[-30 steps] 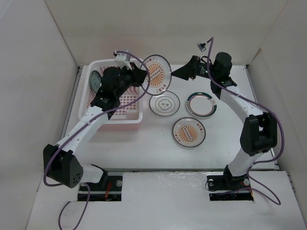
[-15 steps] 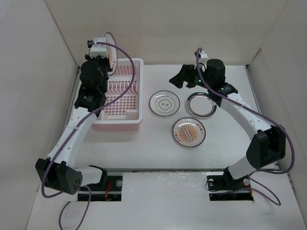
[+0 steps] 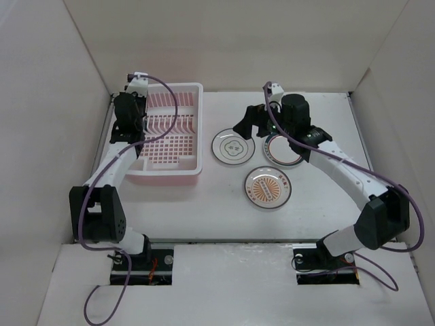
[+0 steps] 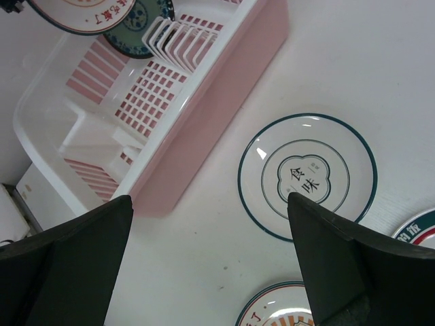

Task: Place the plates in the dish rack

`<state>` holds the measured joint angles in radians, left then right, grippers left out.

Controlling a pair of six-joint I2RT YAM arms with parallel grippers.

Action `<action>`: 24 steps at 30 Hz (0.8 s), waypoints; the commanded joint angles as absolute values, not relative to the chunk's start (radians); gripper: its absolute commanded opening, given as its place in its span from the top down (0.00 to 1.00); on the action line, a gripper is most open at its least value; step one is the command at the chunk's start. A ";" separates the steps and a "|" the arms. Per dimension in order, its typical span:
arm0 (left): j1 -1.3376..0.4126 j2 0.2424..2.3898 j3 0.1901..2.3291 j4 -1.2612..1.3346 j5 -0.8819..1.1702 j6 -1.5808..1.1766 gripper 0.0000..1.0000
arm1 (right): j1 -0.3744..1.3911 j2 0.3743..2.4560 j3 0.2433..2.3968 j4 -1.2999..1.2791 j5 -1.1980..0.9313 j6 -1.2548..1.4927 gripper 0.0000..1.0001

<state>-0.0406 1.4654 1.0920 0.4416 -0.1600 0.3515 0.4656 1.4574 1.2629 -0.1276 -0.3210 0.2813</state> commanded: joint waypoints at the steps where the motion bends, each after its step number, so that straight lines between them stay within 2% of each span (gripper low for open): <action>1: -0.020 1.462 1.109 0.630 -0.084 0.376 1.00 | 0.482 1.420 1.284 -0.115 -0.301 0.255 0.00; 24: 0.018 1.647 1.043 0.719 -0.072 0.273 1.00 | 0.509 1.430 1.293 -0.124 -0.291 0.236 0.00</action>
<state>0.0093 1.6512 1.0466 0.6067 -0.0830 0.3130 0.4946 1.4574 1.2629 -0.1379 -0.3058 0.2531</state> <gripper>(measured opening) 0.062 0.998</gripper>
